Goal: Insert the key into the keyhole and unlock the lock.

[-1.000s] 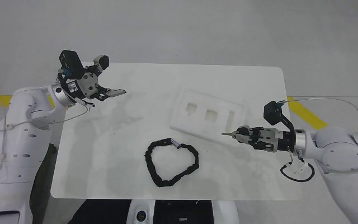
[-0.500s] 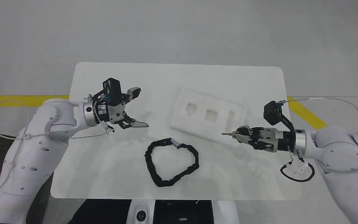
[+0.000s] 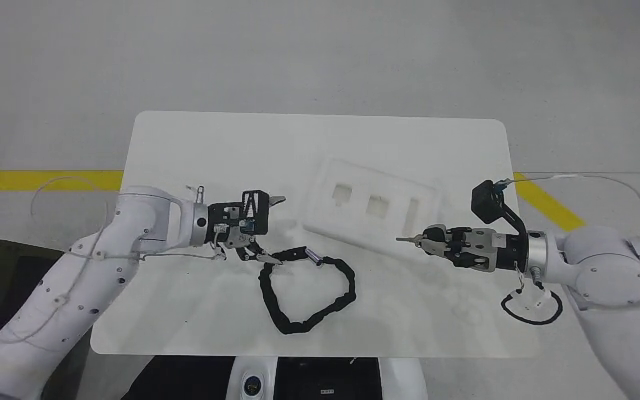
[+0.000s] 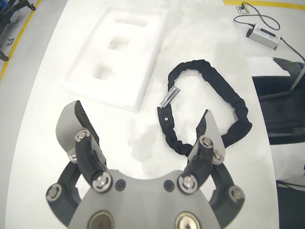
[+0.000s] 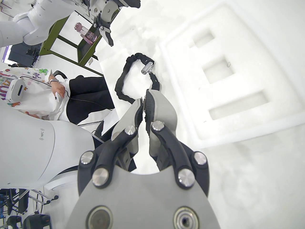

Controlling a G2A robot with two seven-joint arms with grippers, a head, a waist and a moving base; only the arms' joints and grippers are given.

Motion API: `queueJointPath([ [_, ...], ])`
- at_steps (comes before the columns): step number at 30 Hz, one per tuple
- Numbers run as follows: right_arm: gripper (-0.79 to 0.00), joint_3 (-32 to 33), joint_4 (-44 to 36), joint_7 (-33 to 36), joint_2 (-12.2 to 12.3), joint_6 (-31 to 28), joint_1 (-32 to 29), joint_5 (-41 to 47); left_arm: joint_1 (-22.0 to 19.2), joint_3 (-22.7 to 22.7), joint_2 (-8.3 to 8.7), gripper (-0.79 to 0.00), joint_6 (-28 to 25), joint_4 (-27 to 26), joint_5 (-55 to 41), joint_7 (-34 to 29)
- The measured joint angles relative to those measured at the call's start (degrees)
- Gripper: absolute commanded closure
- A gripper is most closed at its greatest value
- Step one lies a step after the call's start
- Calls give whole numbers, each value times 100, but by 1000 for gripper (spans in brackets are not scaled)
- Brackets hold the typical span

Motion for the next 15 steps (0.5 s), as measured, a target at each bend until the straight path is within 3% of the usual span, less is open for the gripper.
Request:
queueJointPath([
  [10,0,0,0,0,0,0,0,0,-701,1282,119,-785,0,125,1280,978],
  [15,0,0,0,0,0,0,0,0,-963,1655,133,-785,0,279,1447,1532],
])
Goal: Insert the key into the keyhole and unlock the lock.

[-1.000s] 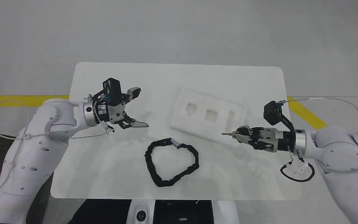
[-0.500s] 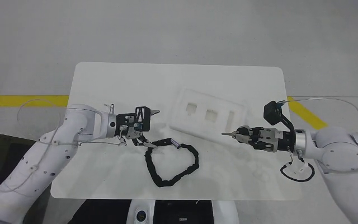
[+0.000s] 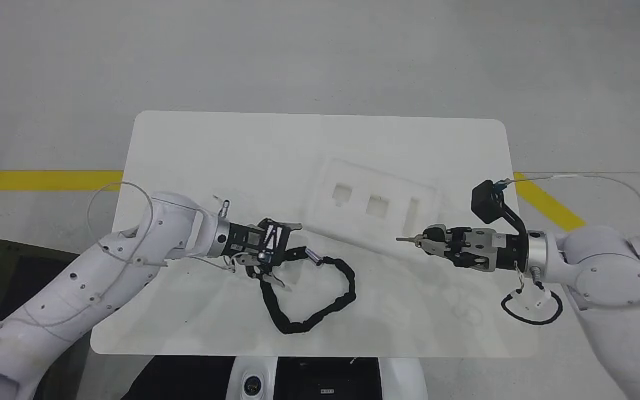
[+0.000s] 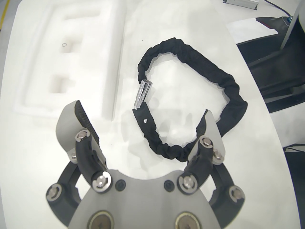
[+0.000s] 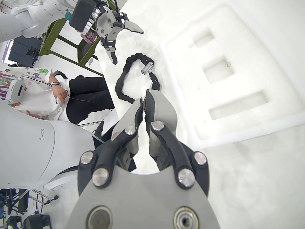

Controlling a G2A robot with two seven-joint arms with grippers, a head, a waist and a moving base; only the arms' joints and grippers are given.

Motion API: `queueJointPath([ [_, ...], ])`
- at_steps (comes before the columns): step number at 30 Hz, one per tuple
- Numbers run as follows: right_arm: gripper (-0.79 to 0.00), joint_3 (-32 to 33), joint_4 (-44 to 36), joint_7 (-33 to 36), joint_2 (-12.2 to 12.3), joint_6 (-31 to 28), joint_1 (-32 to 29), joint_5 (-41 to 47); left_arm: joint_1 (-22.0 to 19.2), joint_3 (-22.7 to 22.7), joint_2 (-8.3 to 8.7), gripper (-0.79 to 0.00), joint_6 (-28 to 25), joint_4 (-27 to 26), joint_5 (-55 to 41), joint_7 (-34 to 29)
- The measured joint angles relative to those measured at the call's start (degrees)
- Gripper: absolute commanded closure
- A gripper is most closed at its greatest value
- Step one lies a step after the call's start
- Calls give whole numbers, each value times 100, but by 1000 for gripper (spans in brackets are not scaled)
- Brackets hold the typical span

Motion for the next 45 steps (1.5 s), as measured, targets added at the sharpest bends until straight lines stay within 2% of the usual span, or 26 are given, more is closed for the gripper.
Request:
queueJointPath([
  [16,0,0,0,0,0,0,0,0,-6,9,-2,-785,0,10,-4,23],
  [21,0,0,0,0,0,0,0,0,116,-20,-25,-785,171,-19,-16,2],
  [27,0,0,0,0,0,0,0,0,72,282,-210,-785,203,-68,587,95],
  [34,0,0,0,0,0,0,0,0,-132,650,-533,-785,450,193,993,16],
  [41,0,0,0,0,0,0,0,0,-320,892,-790,-785,405,401,1234,42],
  [44,0,0,0,0,0,0,0,0,-359,941,-865,-739,393,507,1305,110],
  [45,0,0,0,0,0,0,0,0,-365,948,-882,-693,392,537,1325,131],
])
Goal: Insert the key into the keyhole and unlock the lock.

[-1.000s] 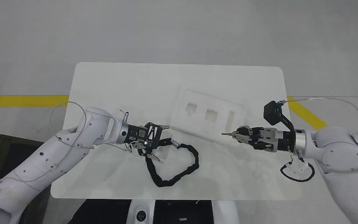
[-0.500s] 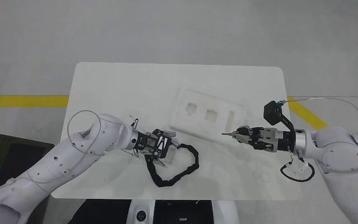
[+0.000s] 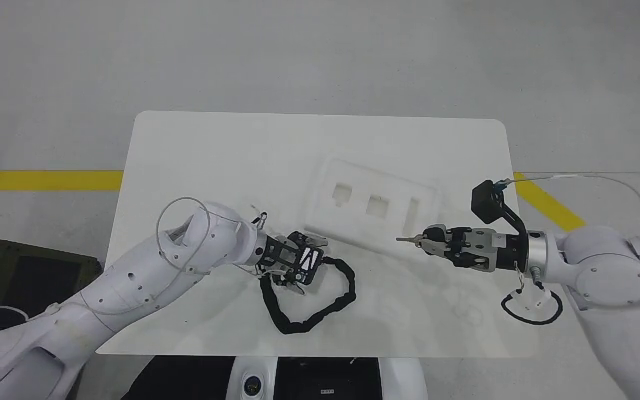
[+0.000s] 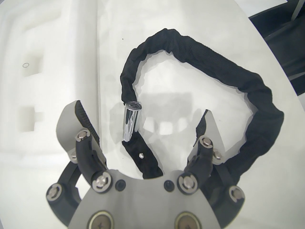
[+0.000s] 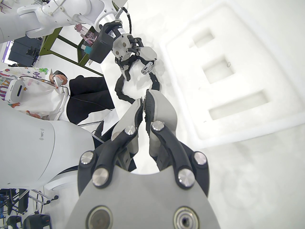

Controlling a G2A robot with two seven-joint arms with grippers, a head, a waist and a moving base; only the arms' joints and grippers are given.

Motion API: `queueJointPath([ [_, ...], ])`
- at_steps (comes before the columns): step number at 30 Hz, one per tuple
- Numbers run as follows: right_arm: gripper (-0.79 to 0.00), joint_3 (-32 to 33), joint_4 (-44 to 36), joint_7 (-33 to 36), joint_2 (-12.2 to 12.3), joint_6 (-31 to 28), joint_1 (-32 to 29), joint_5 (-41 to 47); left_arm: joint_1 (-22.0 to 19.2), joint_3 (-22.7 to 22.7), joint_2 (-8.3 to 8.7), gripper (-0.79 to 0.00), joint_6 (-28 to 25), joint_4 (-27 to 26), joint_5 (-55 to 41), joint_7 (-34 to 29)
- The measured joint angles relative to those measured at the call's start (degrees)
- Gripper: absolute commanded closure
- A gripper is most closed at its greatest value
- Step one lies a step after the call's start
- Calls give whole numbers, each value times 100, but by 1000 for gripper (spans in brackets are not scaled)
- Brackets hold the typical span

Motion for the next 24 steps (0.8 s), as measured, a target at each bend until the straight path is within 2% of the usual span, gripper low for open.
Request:
queueJointPath([
  [6,0,0,0,0,0,0,0,0,-6,-16,-69,-600,-36,145,104,115],
  [12,0,0,0,0,0,0,0,0,59,-110,-75,-585,-32,225,172,136],
  [14,0,0,0,0,0,0,0,0,77,-139,-78,-526,-36,252,179,135],
  [24,0,0,0,0,0,0,0,0,106,-217,-154,-391,-83,289,203,12],
])
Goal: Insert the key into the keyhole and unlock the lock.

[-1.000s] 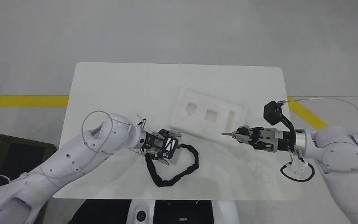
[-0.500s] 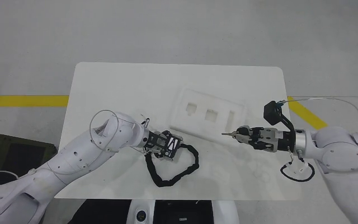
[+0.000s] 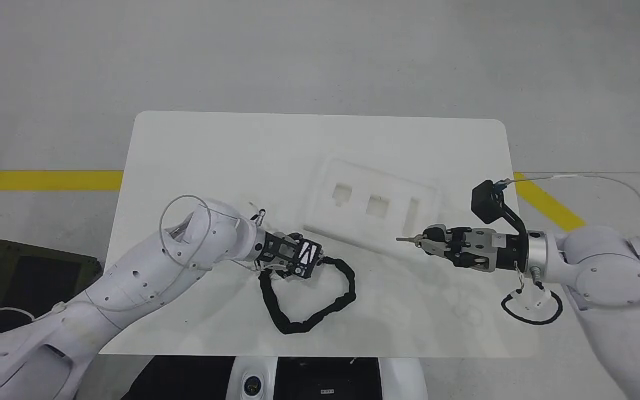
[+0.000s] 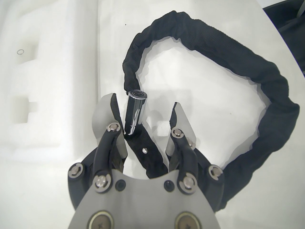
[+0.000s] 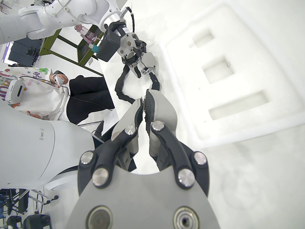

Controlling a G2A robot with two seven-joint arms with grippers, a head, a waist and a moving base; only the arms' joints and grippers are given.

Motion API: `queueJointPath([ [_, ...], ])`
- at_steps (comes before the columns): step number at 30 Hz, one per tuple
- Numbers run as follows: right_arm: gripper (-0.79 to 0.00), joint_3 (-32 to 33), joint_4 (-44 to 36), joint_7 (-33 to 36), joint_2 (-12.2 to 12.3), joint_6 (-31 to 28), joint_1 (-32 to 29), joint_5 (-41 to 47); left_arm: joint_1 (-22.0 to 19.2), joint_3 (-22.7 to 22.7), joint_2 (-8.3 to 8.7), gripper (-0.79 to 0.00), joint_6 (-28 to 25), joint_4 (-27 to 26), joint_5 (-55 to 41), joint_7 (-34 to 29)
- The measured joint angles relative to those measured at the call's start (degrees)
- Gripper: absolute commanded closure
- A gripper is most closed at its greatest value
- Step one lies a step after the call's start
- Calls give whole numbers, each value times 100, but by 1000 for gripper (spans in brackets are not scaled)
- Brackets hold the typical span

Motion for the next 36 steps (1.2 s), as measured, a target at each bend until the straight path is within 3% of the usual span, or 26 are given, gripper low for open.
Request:
queueJointPath([
  [9,0,0,0,0,0,0,0,0,51,-101,-72,-339,-6,147,-154,-80],
  [13,0,0,0,0,0,0,0,0,66,-138,-106,-243,-32,214,-215,-81],
  [25,0,0,0,0,0,0,0,0,87,-236,-221,-166,-143,416,-497,-312],
  [26,0,0,0,0,0,0,0,0,86,-241,-230,-58,-152,421,-513,-332],
  [27,0,0,0,0,0,0,0,0,86,-247,-239,0,-162,425,-529,-349],
  [36,0,0,0,0,0,0,0,0,114,-334,-303,0,-210,459,-682,-321],
])
